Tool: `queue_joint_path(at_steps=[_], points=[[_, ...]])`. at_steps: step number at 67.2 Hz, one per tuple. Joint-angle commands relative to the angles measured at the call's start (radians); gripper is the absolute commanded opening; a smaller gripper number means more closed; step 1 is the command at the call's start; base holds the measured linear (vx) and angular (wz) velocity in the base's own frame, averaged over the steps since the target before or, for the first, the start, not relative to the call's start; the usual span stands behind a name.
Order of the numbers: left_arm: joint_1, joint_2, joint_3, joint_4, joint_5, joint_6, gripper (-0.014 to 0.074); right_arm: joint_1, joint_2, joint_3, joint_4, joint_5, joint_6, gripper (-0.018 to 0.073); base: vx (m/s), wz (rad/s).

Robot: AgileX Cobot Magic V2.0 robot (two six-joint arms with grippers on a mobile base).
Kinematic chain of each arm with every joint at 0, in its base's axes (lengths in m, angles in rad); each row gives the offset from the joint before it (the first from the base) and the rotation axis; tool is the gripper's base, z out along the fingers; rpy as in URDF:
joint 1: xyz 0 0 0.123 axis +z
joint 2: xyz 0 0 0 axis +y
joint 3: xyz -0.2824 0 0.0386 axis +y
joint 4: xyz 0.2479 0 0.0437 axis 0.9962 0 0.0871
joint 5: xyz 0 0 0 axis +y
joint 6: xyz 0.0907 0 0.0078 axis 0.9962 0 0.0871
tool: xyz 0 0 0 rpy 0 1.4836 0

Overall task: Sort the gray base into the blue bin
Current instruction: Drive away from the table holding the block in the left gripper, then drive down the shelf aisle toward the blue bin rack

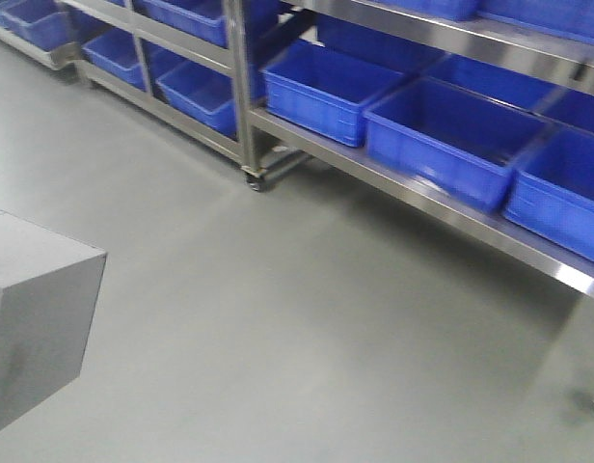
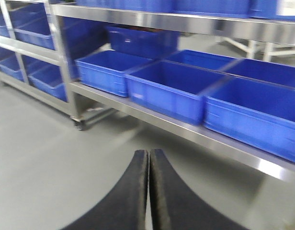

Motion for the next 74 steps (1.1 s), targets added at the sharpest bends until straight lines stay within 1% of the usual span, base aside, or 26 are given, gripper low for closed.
queue_joint_path(at_steps=[1,46,74], points=[[-0.004,0.009,-0.028,-0.015,-0.111,-0.014,-0.0007,-0.005,0.018,0.002,-0.008,-0.075,-0.012,-0.0005,0.4,0.54],[-0.004,0.009,-0.028,-0.015,-0.111,-0.014,-0.0007,-0.005,0.018,0.002,-0.008,-0.075,-0.012,-0.0005,0.44,0.34],[-0.004,0.009,-0.028,-0.015,-0.111,-0.014,-0.0007,-0.005,0.018,0.002,-0.008,-0.075,-0.012,-0.0005,0.47,0.51]])
